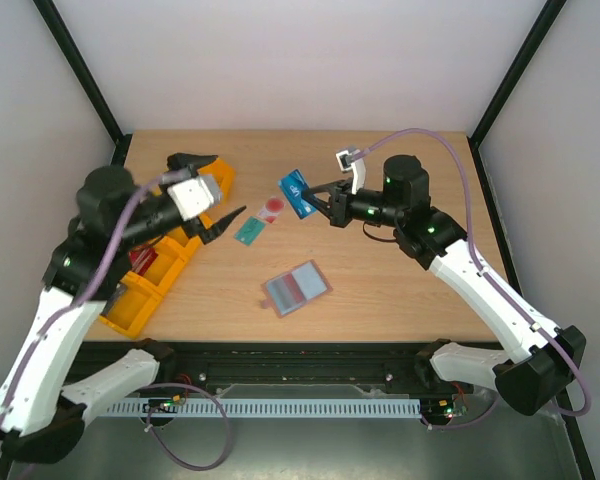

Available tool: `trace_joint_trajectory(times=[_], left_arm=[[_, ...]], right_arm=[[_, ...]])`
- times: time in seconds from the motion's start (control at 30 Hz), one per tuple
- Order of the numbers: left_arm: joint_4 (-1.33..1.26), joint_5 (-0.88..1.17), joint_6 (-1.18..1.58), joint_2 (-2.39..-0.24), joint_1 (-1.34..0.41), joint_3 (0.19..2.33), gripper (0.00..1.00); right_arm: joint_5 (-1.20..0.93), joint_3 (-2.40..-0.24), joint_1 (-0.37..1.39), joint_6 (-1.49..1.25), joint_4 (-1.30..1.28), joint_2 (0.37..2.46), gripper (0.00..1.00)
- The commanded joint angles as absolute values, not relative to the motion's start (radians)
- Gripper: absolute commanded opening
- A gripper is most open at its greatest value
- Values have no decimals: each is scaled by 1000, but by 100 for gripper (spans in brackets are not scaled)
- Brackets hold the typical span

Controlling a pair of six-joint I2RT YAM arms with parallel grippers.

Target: Take the credit cards out of the card holder

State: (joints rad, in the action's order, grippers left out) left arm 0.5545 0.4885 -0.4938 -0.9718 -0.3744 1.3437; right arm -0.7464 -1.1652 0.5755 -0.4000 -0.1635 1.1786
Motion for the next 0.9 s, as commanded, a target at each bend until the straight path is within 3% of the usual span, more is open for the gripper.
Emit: trace_joint_trajectory(times=[0.0,0.1,0.2,0.27,0.63,0.77,0.87], left_arm=[[350,227,-1093,-881,-528,1254,99],[72,148,-1510,-779,-623,988,99],[-275,219,-2004,-669,-670,683,99],[-346,283,-2121,-656,-687,606,99],[-456,147,-2100,-666,-760,479,98],[-461,115,-2068,-688,-765,480,89],[-465,83,-2051,-699,-772,488,76]], right_arm=[[-815,-1198,583,-456,-134,1165,2],[-812,-1190,584,-468,-125,1158,2],[-838,-1156,590,-513,-60,1159,2],[-851,-1148,595,-518,-51,1168,2],[-903,-1147,663,-500,-18,1258,2],[-927,-1163,699,-497,-6,1285,2],[-928,-1171,718,-487,-20,1303,2]])
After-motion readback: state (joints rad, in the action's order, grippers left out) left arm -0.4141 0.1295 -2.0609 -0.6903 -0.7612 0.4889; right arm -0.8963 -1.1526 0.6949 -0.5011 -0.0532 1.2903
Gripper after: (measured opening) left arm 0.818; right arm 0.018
